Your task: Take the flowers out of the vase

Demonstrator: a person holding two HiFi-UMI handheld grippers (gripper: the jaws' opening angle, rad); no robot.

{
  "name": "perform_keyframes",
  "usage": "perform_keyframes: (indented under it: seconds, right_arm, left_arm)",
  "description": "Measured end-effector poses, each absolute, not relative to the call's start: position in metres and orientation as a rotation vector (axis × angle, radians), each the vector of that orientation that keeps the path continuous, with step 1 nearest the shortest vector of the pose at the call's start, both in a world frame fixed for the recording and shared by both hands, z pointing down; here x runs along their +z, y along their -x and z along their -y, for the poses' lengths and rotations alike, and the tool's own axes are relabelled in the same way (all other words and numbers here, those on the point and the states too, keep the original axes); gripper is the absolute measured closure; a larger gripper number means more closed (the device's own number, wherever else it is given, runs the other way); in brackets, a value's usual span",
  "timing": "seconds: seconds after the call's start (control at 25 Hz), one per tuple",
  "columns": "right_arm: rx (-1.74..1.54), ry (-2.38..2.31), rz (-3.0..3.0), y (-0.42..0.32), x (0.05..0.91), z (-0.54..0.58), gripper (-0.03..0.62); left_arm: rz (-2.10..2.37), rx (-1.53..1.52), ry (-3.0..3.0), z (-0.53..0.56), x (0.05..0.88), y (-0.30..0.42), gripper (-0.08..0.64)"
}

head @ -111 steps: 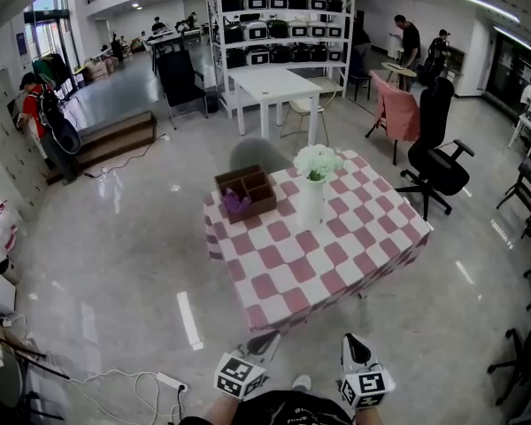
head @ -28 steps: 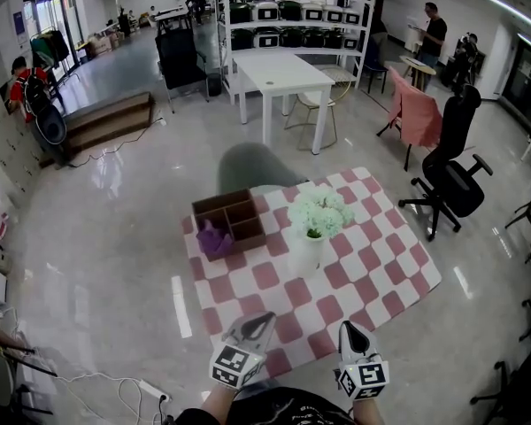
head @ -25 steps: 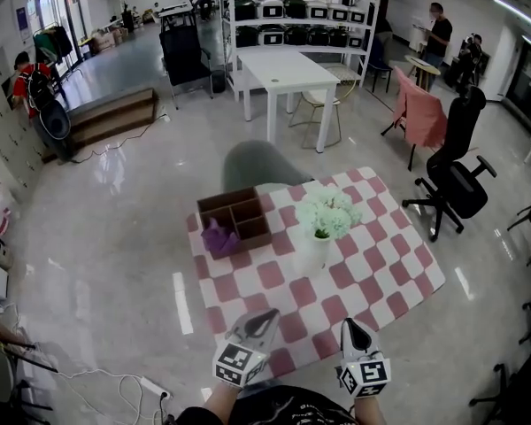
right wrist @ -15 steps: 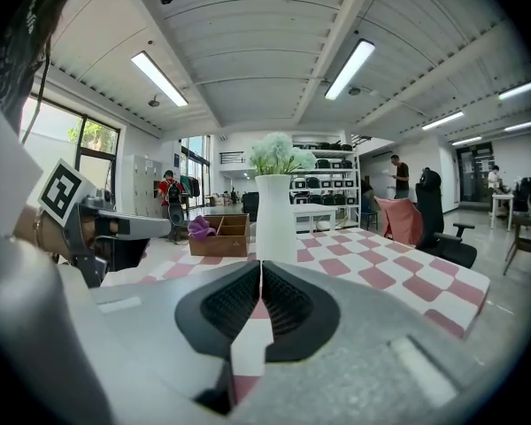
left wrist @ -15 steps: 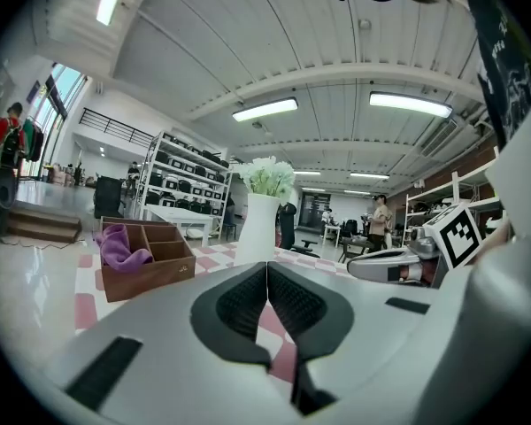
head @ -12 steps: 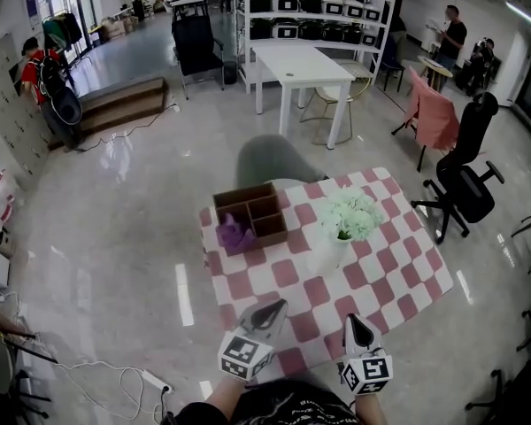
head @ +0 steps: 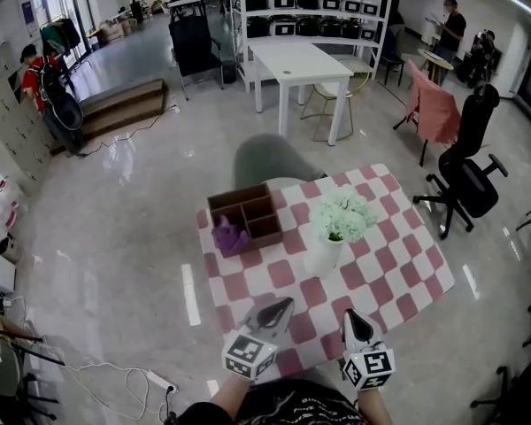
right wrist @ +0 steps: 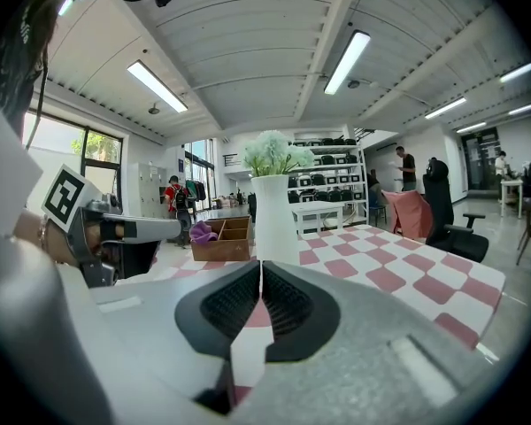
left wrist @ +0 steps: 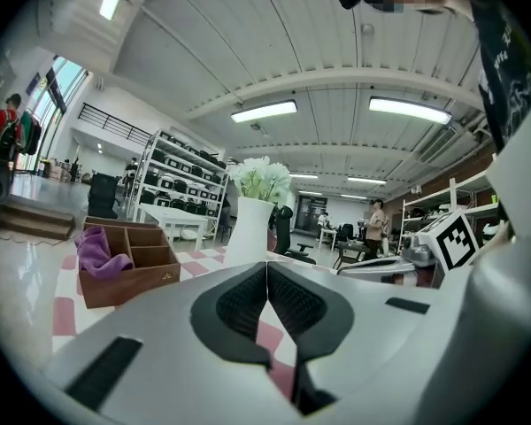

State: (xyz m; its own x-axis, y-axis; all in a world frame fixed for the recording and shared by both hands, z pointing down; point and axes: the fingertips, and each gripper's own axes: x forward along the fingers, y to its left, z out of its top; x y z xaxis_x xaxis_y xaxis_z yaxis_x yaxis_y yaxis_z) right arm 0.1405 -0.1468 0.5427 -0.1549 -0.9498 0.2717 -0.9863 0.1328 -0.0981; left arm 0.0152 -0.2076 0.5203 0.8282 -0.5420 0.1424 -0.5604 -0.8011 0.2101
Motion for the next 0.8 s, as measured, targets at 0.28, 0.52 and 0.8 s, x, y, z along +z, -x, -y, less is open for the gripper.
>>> perform_keyframes:
  seconds: [0.28,0.52,0.8]
  right_arm:
    - [0.419,-1.852,2.322,-0.153,0.541,0.158,0.581]
    - [0.451,-1.805,2.380,-0.160,0.530,0.177,0.573]
    - [0.438,-1.755,2.539,-0.158,0.487,0.214,0.381]
  left_arm:
    - [0.947,0.119,-2.671,0.220,0.531,-0.008,0.548]
    - [1.026,0.084,-2.633,0.228,0.524,-0.003,0.548]
    - [1.061,0.105,-2.643,0.232,0.521,-0.010,0.548]
